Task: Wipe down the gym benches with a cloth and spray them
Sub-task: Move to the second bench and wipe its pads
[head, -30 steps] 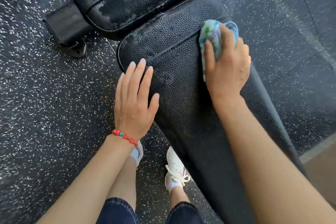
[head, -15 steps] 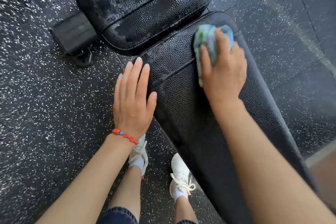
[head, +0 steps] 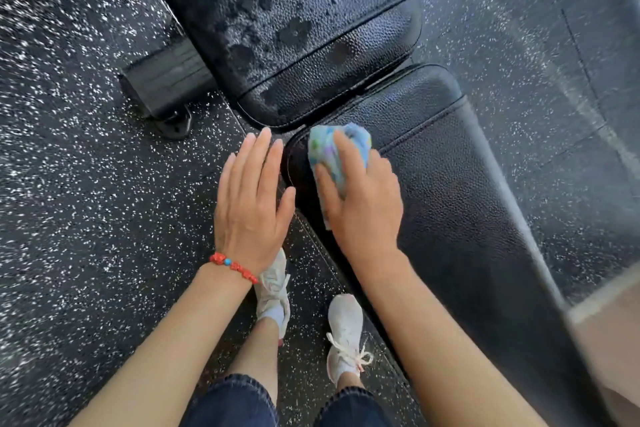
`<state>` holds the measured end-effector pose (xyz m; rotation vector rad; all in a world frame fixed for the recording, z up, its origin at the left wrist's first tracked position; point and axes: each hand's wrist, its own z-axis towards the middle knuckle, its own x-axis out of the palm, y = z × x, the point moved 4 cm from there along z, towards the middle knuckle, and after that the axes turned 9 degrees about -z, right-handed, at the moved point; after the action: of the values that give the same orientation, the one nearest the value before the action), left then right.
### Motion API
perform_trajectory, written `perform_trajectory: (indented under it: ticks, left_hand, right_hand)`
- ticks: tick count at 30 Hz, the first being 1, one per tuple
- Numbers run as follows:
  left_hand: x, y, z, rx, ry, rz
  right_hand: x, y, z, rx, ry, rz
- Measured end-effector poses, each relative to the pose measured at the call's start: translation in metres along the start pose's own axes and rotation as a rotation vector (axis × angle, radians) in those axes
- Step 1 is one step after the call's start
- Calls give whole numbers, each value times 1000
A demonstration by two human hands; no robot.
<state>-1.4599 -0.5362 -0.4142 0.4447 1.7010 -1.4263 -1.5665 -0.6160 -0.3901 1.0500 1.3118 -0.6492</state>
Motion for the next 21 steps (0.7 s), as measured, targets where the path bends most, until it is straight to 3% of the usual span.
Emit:
perform_trajectory:
  ticks: [5,11,16,21]
  left_hand:
    - [-18,0,9,-18,-15,-4]
    - [-21,3,36,-64,-65,9]
    - [-11,14,57,-122,-61,14]
    - [-8,17,60,-134,-54,11]
  right_hand:
    - [-5,6,0,-120,99,66]
    - [-34,-29,75,143,-175,147]
    - [-13,-28,124,224,-109,-28]
    - [5,28,84,-132,-38,-35]
